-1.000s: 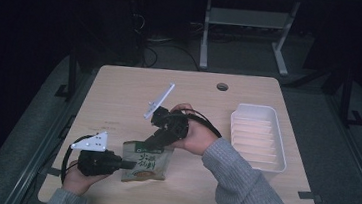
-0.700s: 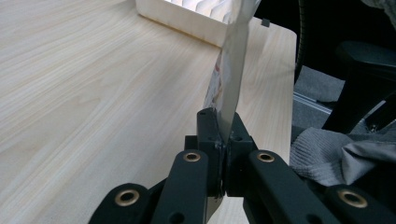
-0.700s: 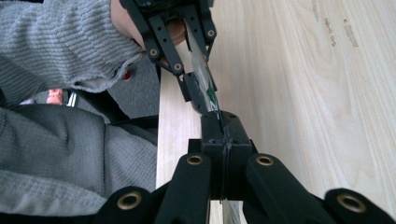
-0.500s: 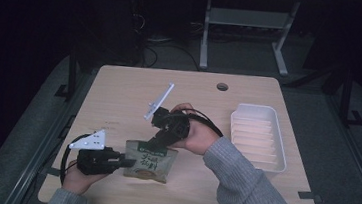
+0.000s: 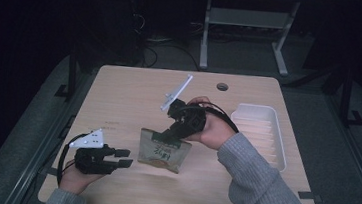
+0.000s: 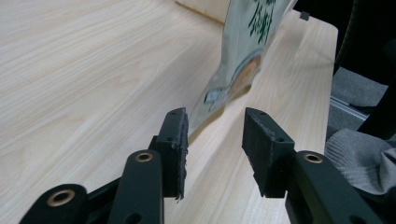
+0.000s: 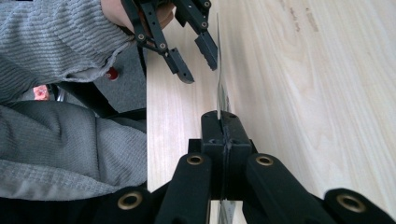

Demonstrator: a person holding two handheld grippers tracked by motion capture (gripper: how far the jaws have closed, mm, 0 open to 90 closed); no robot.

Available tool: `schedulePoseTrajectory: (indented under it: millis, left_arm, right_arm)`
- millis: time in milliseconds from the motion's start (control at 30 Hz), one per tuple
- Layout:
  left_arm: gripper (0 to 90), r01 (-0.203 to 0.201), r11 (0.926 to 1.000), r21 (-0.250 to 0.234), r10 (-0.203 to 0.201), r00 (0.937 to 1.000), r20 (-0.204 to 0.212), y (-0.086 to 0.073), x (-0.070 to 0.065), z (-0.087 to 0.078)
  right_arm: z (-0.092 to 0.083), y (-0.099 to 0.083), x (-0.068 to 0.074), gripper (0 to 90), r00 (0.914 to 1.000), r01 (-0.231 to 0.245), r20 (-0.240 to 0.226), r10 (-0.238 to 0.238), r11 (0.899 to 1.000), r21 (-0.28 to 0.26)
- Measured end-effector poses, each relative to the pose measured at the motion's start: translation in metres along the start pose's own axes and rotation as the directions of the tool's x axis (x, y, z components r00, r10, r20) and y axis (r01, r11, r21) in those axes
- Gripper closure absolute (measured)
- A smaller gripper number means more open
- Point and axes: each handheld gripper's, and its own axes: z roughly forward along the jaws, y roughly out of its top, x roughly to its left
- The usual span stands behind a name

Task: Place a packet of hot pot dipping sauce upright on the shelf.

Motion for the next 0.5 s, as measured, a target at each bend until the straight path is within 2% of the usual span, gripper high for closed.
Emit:
schedulePoseTrajectory:
  millis: [200,500]
  left_arm:
    - [58.3,0.006,0.9999,0.012,-0.006,0.9999,-0.013,-0.002,0.001,0.0]
    - [55.0,0.003,0.9984,0.056,0.0,0.999,-0.045,-0.004,0.002,0.003]
  right_arm:
    - [-0.01,-0.003,-0.002,89.6,0.9999,-0.007,0.013,0.007,1.0,-0.014]
    - [-0.038,-0.007,0.0,89.7,0.998,-0.001,0.063,0.002,1.0,-0.02]
